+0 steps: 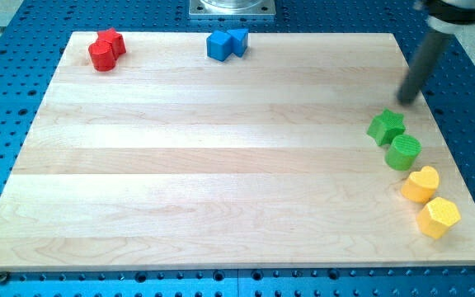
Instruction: Place your arm left to the cube
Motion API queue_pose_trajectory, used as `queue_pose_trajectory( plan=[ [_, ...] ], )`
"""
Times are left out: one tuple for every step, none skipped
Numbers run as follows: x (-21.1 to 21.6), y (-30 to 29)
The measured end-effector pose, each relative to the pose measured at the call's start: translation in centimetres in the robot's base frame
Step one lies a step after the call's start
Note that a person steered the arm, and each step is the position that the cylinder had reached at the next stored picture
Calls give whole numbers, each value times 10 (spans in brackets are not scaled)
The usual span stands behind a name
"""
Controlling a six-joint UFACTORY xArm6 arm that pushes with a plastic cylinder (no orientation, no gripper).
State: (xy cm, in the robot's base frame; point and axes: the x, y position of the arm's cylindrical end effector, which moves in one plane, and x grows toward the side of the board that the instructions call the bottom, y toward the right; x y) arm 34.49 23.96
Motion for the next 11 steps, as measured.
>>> queue_pose_trajectory(
  plan=[
    [9,-140],
    [-12,-250],
    [-15,-336],
    [-20,-326],
    [-40,-325],
    [-50,-323],
    [-52,-323],
    [-52,-306],
    [-82,-328],
    [-112,-324],
    [-115,-279]
  ],
)
